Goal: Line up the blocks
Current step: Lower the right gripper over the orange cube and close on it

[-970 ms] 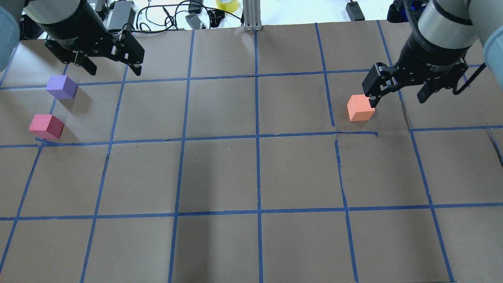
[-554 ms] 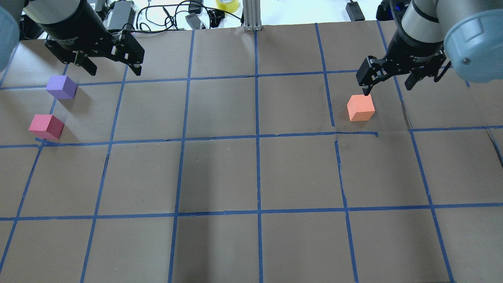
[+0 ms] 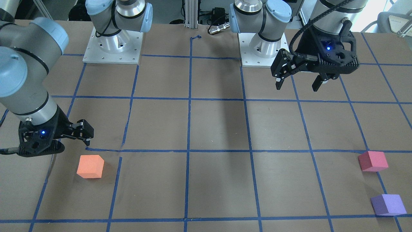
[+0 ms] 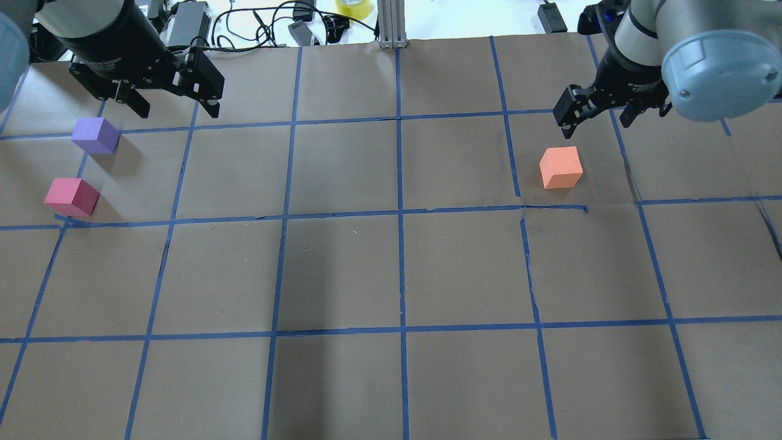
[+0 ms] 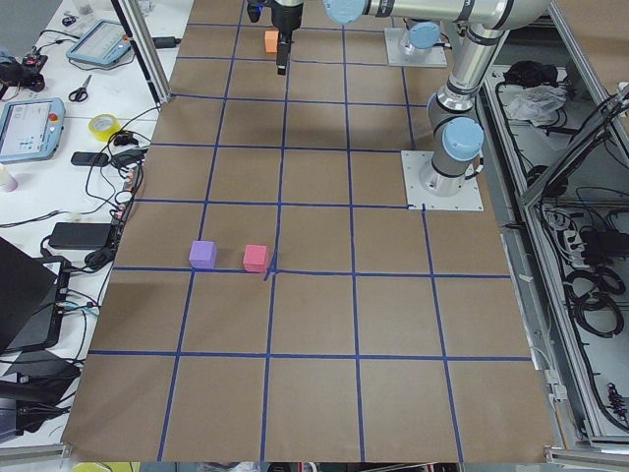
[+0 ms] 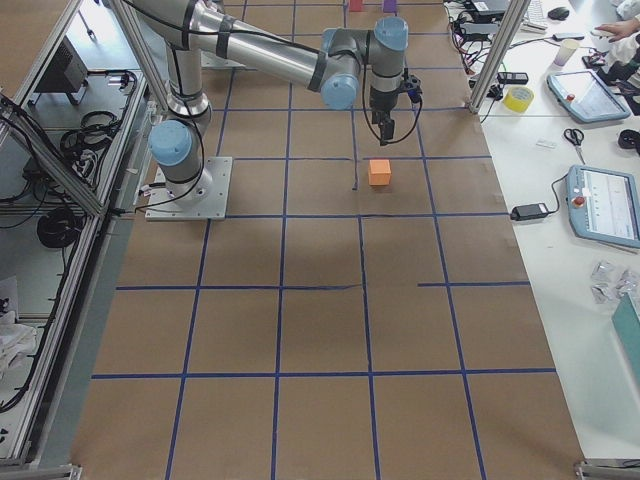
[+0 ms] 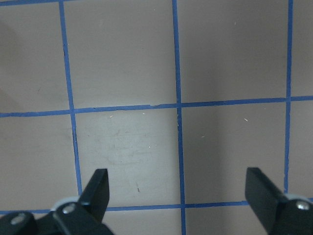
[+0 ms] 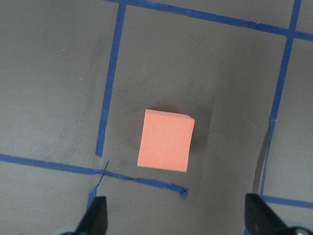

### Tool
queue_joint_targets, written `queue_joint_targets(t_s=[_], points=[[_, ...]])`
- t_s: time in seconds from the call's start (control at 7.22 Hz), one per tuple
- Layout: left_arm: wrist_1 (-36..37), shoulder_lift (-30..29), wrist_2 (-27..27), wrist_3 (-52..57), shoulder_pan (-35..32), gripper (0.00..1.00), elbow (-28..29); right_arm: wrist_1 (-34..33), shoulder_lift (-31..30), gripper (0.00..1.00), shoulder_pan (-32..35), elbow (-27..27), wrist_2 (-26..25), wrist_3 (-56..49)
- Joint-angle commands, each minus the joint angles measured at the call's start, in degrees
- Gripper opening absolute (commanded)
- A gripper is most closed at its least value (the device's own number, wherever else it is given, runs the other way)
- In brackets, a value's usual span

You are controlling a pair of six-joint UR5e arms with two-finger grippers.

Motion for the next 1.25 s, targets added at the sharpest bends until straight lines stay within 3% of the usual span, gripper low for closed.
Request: queue_joint_targets(t_s=[0.0,0.42,0.83,0.97,1.11], points=[[0.00,-0.05,-0.21,-0.07,0.00,1.00,0.13,-6.79,7.34,1.00,-0.57,-0.50,0.14,0.98],[0.00,-0.22,-0.56,0.28,0.00,1.00,0.39,-8.75,12.46,1.00,-0.40,-0.68,0.24,8.52],[0.00,-0.14,-0.30,0.10,0.00,1.00,0.22,-8.74,15.01,0.99,-0.31,-0.16,0.67,8.73],[0.00,-0.05,-0.30,0.10,0.00,1.00,0.13,-8.31,14.93,0.47,-0.31,-0.16,0.50,8.73],[0.09,-0.05,-0.21,0.62,0.00,1.00,0.13,-8.13,14.40,0.08,-0.22,-0.24,0.50,8.82]])
